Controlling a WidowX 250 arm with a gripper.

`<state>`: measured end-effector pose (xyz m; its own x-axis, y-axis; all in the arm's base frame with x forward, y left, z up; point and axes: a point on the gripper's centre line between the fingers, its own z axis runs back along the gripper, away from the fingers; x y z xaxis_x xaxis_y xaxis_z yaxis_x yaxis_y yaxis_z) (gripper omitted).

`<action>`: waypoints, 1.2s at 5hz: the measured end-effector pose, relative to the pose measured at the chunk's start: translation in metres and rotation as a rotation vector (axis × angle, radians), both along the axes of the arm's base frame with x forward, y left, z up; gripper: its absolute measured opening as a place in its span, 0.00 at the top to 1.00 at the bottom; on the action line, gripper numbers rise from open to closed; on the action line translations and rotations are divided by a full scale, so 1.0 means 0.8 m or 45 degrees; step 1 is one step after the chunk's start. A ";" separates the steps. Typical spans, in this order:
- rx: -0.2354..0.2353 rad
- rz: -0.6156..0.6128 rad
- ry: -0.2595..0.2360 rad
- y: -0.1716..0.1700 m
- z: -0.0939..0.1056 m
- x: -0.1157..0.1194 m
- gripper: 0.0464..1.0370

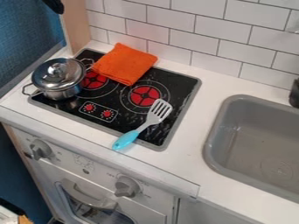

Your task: Moved the orange towel and paced between the two burners

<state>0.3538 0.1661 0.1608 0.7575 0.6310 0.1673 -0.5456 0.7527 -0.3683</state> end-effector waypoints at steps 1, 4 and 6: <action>-0.035 0.000 0.059 0.000 -0.025 0.001 0.04; 0.112 -0.158 0.191 -0.044 -0.103 0.079 0.04; 0.204 -0.175 0.249 -0.040 -0.158 0.125 0.04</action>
<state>0.4536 0.1344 0.0343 0.8617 0.4978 0.0986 -0.4838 0.8645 -0.1365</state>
